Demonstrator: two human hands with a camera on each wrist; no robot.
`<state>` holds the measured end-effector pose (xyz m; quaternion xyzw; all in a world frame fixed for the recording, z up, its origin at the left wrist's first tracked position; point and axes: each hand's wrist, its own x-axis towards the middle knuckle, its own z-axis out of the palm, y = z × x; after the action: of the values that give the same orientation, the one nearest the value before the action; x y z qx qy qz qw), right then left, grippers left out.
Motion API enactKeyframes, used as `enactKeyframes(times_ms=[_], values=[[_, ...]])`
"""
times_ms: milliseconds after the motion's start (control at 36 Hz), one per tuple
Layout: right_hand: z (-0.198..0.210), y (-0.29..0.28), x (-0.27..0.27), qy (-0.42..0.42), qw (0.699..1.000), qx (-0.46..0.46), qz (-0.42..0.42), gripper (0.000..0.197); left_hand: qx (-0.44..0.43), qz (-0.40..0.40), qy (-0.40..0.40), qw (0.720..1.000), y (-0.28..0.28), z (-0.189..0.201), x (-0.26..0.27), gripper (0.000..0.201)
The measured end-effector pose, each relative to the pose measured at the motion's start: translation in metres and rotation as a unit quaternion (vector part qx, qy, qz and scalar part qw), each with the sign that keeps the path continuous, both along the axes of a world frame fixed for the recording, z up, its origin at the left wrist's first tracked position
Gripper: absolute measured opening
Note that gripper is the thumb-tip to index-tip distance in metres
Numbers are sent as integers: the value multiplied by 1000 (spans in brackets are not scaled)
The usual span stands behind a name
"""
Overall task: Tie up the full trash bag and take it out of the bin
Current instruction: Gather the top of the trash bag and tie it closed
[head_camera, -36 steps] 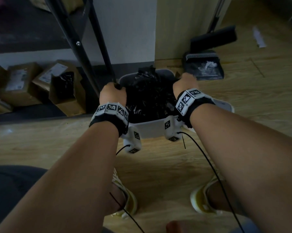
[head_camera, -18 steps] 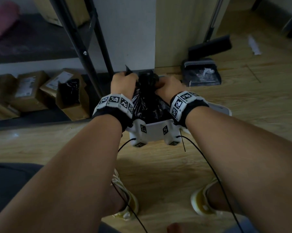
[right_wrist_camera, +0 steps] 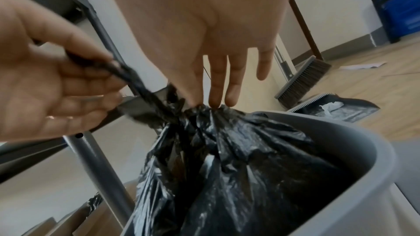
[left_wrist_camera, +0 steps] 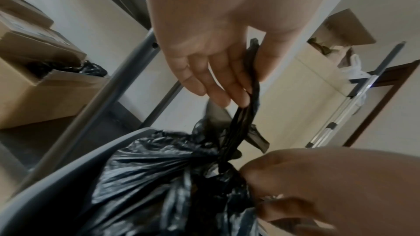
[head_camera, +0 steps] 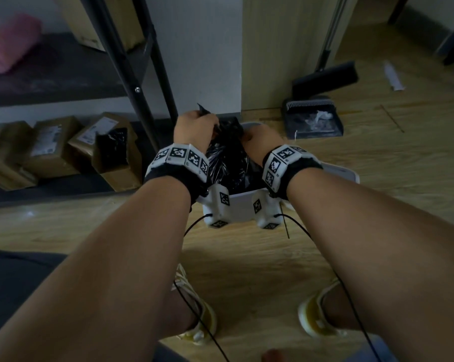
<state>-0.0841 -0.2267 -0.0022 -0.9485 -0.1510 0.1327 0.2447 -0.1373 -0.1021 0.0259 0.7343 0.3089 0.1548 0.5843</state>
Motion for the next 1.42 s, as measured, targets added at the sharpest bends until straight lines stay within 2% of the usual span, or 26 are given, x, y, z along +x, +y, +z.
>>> enactKeyframes(times_ms=[167,278,389,472,639,778,944,1000,1167,1306,1417], values=[[-2,-7,10,-23,998,52,-19,36,46,57,30,997,15,-24,-2,16],[-6,-4,16,-7,999,27,-24,35,23,75,66,995,16,-39,-7,54],[-8,4,22,32,999,-37,8,43,-5,58,89,994,7,-49,-12,78],[-19,4,23,4,999,-40,19,41,2,44,98,994,4,-55,-9,65],[-36,10,30,19,997,-54,56,46,4,18,106,994,11,-69,1,31],[-37,11,37,39,993,-96,50,28,15,2,120,993,19,-79,4,24],[-33,8,42,-14,999,-35,-3,33,43,-12,138,989,23,-83,6,29],[-30,5,42,-17,1000,-19,-3,33,35,-6,136,990,22,-81,7,32],[-25,-6,39,-107,992,62,-35,25,-8,13,124,992,13,-72,10,39],[-24,-13,34,-102,989,85,-60,26,-14,16,99,995,5,-64,11,27],[-22,-13,30,-54,994,89,-41,25,-1,21,73,997,4,-57,10,33]])
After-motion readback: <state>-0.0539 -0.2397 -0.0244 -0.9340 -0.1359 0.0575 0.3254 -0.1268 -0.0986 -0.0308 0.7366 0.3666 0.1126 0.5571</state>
